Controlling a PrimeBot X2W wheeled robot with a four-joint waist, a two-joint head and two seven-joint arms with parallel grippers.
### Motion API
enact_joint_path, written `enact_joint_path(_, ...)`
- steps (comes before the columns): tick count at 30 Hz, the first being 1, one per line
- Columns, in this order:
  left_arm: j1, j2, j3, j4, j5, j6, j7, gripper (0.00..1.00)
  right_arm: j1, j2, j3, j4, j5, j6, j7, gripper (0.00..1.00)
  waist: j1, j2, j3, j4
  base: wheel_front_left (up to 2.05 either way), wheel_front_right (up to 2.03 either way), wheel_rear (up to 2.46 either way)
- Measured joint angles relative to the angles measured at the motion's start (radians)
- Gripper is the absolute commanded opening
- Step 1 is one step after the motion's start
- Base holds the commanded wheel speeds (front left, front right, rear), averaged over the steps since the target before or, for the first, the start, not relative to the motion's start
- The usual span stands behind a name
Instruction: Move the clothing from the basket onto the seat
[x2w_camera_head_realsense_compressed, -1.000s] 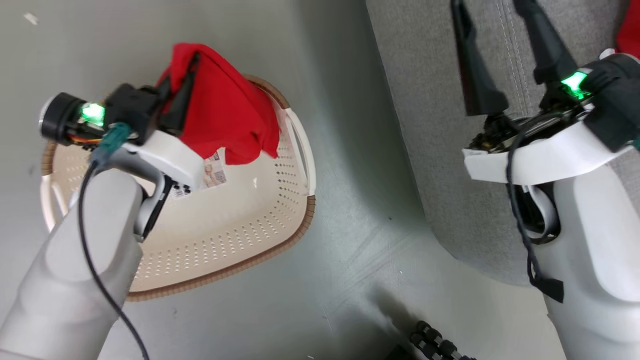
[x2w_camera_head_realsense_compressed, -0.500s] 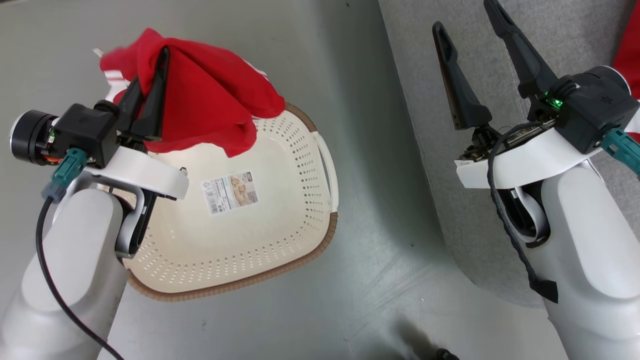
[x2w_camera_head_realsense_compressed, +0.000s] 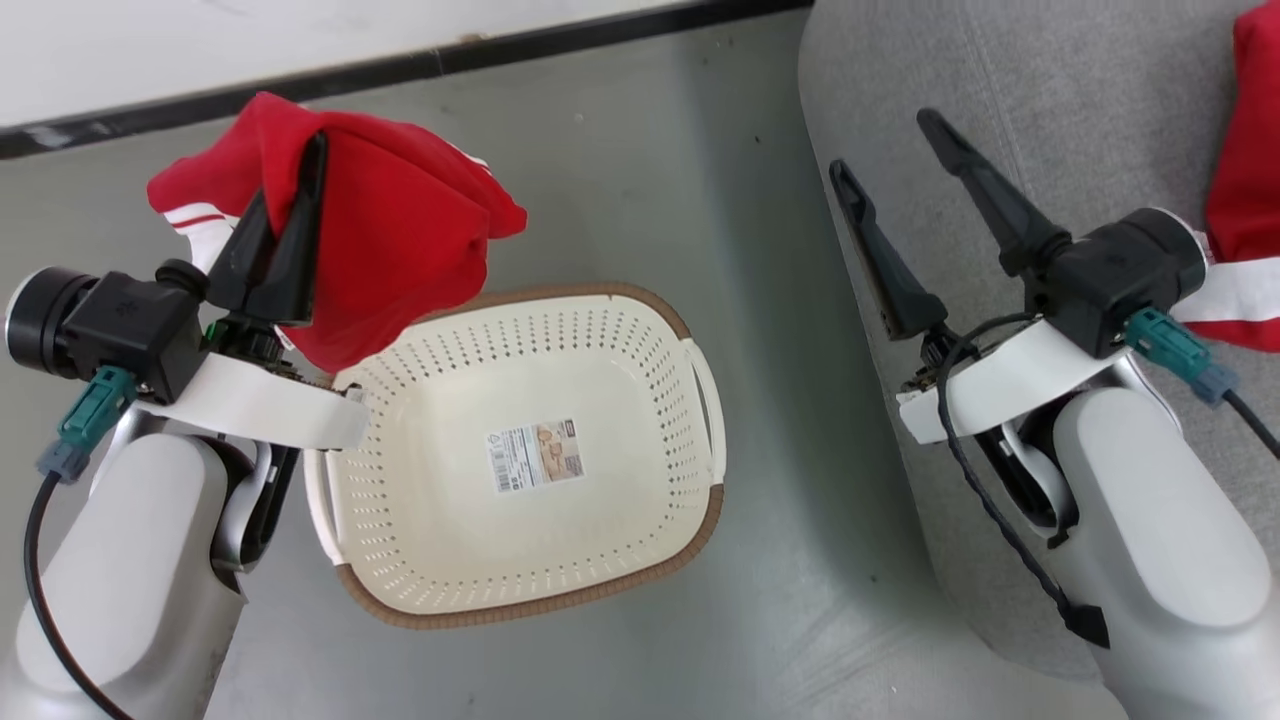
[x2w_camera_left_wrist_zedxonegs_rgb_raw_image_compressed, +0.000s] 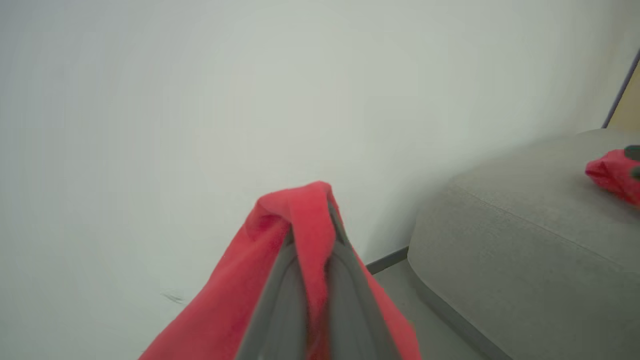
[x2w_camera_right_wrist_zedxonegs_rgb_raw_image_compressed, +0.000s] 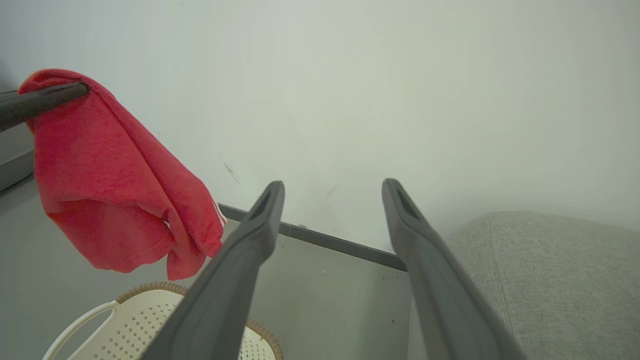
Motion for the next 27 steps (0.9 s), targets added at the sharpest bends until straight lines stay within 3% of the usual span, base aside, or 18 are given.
enact_joint_path(14, 0.075, 0.025, -0.002, -0.063, -0.050, -0.026, 0.012, 0.00, 0.095, -0.035, 0.077, 0.040, 0.006, 0.000, 0.000, 1.00, 0.0000, 0.0000, -0.158, 0.054, 0.00, 0.00, 0.00)
enact_joint_path(27, 0.143, 0.026, -0.055, -0.120, -0.059, -0.044, 0.065, 0.00, 0.138, -0.083, 0.223, 0.073, 0.039, 0.000, 0.000, 1.00, 0.0000, 0.0000, -0.305, 0.097, 0.00, 0.00, 0.00)
